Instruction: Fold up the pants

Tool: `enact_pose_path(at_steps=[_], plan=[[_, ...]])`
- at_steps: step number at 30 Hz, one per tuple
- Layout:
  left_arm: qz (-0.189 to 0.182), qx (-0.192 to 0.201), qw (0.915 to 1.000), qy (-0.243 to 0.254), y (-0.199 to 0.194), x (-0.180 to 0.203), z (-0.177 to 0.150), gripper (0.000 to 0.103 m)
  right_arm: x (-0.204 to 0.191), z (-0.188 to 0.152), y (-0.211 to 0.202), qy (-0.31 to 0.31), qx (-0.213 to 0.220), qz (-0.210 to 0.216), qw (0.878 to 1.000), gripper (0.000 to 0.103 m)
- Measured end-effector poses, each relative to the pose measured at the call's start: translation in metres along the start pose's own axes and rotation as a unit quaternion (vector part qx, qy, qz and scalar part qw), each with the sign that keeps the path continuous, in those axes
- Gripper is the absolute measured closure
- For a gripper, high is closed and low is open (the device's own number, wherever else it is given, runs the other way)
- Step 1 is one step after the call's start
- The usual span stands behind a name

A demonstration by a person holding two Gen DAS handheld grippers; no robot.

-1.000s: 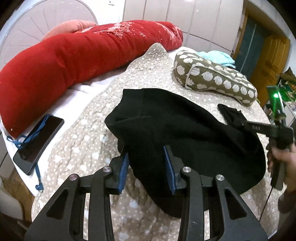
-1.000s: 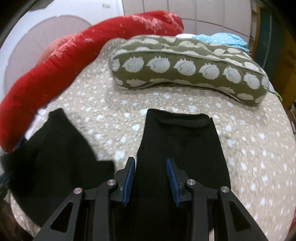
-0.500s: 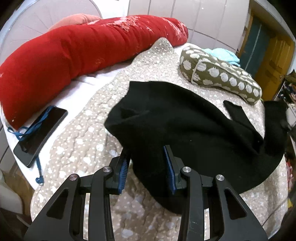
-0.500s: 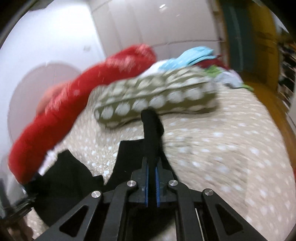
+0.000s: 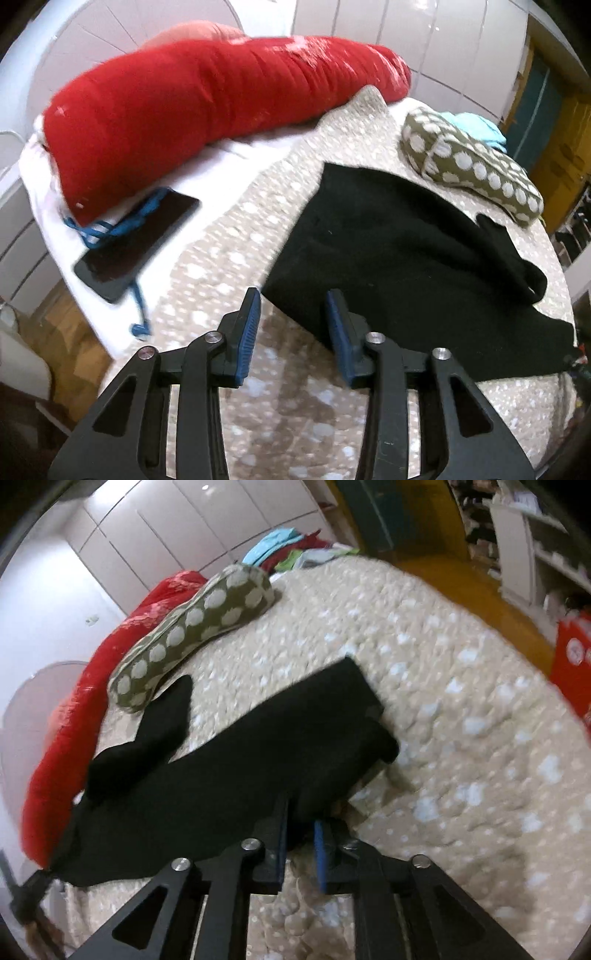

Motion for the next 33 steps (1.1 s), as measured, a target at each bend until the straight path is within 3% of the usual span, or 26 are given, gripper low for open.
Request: enact_pose_path(at_steps=[3, 5, 9, 12, 15, 19, 21, 23, 25, 29, 33], plan=[[0.003, 0.007, 0.9999, -0.010, -0.005, -0.009, 0.006, 0.057, 0.004, 0.014, -0.023, -0.018, 0.037, -0.039, 0.998, 0.079], [-0.001, 0.010, 0.9999, -0.014, -0.007, -0.010, 0.009, 0.057, -0.003, 0.024, -0.035, -0.023, 0.057, -0.020, 0.998, 0.079], [-0.018, 0.014, 0.9997, 0.001, -0.007, 0.006, 0.012, 0.057, -0.056, 0.029, -0.040, -0.077, 0.062, 0.034, 0.995, 0.079], [-0.024, 0.009, 0.9995, 0.017, 0.002, 0.023, 0.010, 0.051, -0.110, 0.012, -0.017, -0.126, 0.022, 0.101, 0.987, 0.079], [-0.024, 0.003, 0.9995, 0.023, 0.017, 0.031, 0.008, 0.049, -0.147, -0.010, 0.017, -0.156, -0.020, 0.136, 0.978, 0.079], [-0.006, -0.043, 0.9986, 0.032, 0.055, 0.028, -0.003, 0.049, -0.155, -0.032, 0.063, -0.174, -0.076, 0.114, 0.975, 0.079], [-0.003, -0.067, 0.9973, 0.030, 0.072, 0.025, -0.012, 0.049, -0.156, -0.029, 0.063, -0.176, -0.072, 0.106, 0.976, 0.079], [-0.008, -0.066, 0.9976, 0.022, 0.077, 0.021, -0.012, 0.043, -0.166, -0.022, 0.053, -0.194, -0.063, 0.098, 0.974, 0.079], [-0.013, -0.062, 0.9979, 0.015, 0.078, 0.021, -0.010, 0.040, -0.189, -0.011, 0.038, -0.219, -0.042, 0.119, 0.968, 0.078], [-0.028, -0.056, 0.9981, 0.004, 0.079, 0.023, 0.004, 0.040, -0.258, 0.003, 0.025, -0.259, -0.013, 0.183, 0.948, 0.057], [-0.042, -0.042, 0.9982, 0.000, 0.071, 0.027, 0.021, 0.040, -0.329, 0.004, 0.045, -0.296, -0.019, 0.227, 0.928, 0.055]])
Point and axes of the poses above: each gripper's, at about its wrist camera, not at the fingertips, and y roughly the way its jaws point, x to its right, z to its top, the point moved 10 cm from there along y, roughly the way its jaws point, and after that the axes turned 1 degree about -z, right-handed, at the moved point
